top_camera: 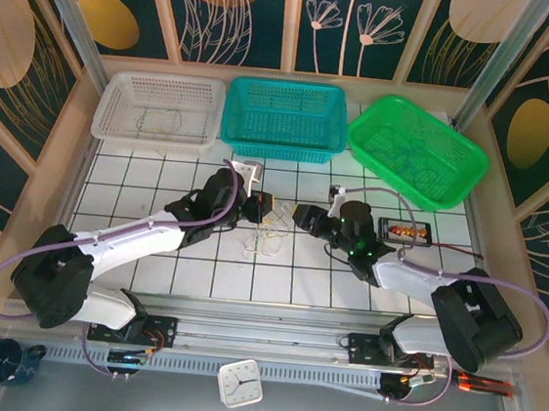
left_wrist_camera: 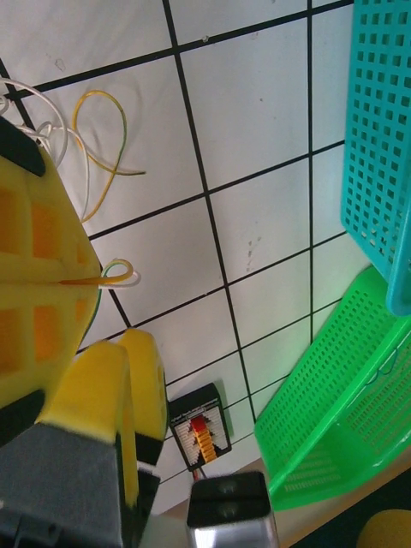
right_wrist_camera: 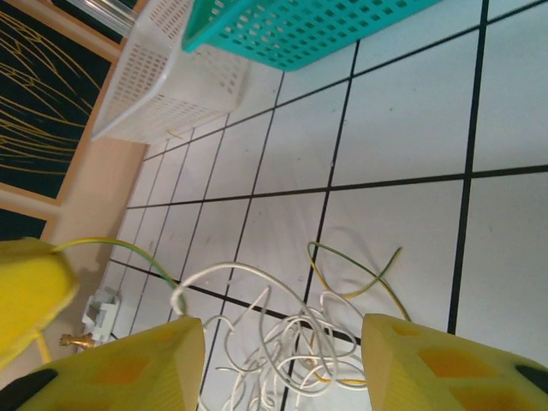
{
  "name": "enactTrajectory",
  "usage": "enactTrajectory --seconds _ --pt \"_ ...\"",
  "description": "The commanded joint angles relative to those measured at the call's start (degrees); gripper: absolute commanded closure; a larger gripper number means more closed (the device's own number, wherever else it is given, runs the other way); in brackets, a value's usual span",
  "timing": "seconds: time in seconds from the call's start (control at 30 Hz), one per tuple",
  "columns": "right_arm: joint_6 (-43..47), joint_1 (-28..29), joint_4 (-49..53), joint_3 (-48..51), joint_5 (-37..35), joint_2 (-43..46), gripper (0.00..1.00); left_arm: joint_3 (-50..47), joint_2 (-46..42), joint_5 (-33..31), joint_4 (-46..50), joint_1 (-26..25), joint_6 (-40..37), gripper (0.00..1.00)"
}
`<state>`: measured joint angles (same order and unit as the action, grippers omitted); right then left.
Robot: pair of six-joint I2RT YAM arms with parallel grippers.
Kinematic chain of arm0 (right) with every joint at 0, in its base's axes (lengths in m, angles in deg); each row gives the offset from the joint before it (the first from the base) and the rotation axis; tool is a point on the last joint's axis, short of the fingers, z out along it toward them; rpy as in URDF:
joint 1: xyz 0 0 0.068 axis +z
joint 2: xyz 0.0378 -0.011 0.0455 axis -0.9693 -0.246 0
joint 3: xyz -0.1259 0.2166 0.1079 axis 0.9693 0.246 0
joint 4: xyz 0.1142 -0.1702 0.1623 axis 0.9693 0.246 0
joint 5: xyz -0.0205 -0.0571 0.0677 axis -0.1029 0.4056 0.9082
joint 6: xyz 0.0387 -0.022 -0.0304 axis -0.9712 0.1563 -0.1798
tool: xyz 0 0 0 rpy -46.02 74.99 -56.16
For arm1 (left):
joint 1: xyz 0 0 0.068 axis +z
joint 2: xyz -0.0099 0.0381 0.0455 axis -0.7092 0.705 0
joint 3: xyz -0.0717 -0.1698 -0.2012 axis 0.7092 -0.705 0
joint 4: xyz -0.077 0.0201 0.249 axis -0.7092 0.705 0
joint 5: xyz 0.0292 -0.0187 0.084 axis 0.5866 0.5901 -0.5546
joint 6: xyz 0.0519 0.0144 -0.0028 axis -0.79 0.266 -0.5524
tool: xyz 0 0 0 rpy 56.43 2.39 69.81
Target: Untangle the cables
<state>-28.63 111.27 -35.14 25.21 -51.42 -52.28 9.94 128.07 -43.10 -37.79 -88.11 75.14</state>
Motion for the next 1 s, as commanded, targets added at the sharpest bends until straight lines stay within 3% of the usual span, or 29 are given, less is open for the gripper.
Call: enactTrajectory --seconds 0.0,0.33,0.5,0.73,0.97 --pt "-0.4 0.9 -4.3 1.2 -0.7 -2.9 0.49 0.1 -2.1 -0.8 0.1 -0.4 0.1 1.0" --pt "-2.3 3.3 -9.9 -2.9 -1.5 -13.8 0.49 0.1 -2.5 0.1 -0.5 -0.4 0.7 1.0" --pt "-4.7 3.3 -8.1 -4.1 -6.7 -17.8 0.54 0.5 -3.5 0.6 -0.1 -0.4 1.2 1.0" --pt "-9.1 3.3 -5.0 -1.9 -13.7 -18.0 0.6 0.5 -8.4 -3.5 0.7 -0.4 3.0 1.0" --pt "-8.2 3.4 -4.2 -0.9 -12.7 -15.1 0.6 -2.1 -10.5 -5.7 -2.8 -0.4 3.6 1.0"
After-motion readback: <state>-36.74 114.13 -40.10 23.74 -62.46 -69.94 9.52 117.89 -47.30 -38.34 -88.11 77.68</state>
